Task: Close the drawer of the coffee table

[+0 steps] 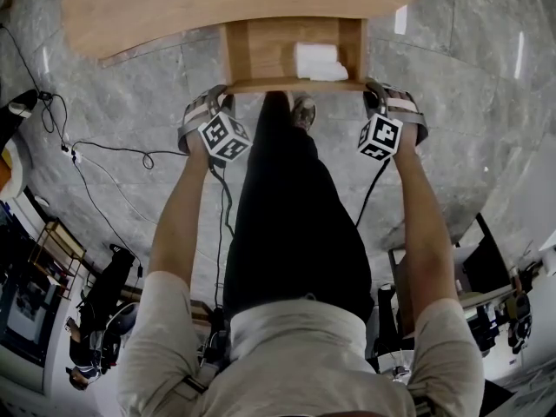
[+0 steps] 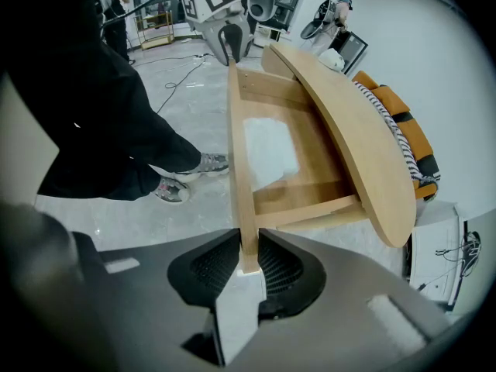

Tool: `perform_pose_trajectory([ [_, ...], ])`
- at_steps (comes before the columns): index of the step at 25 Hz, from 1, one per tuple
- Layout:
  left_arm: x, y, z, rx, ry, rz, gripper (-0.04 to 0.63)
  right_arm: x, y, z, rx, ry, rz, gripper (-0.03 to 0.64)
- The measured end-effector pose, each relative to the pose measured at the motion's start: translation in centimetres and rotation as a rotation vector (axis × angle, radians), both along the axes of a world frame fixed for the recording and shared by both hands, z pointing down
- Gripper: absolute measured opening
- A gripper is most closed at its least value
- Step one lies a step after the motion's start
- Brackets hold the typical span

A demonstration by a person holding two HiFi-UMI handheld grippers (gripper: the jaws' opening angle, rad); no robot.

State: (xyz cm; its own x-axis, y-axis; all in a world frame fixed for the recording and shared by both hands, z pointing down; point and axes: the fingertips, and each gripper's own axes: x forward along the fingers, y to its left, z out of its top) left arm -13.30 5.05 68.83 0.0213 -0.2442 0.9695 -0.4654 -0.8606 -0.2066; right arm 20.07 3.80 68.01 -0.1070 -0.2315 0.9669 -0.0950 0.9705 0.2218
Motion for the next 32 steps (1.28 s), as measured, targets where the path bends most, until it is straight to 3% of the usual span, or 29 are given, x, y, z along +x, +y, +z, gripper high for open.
perform_pose_trajectory([
  [32,-0.5,-4.3,0.4,-0.013,0.004,0.021,0.12,-0.4,-4.2,0.4,-0.008,0.018,0.051,0.081],
])
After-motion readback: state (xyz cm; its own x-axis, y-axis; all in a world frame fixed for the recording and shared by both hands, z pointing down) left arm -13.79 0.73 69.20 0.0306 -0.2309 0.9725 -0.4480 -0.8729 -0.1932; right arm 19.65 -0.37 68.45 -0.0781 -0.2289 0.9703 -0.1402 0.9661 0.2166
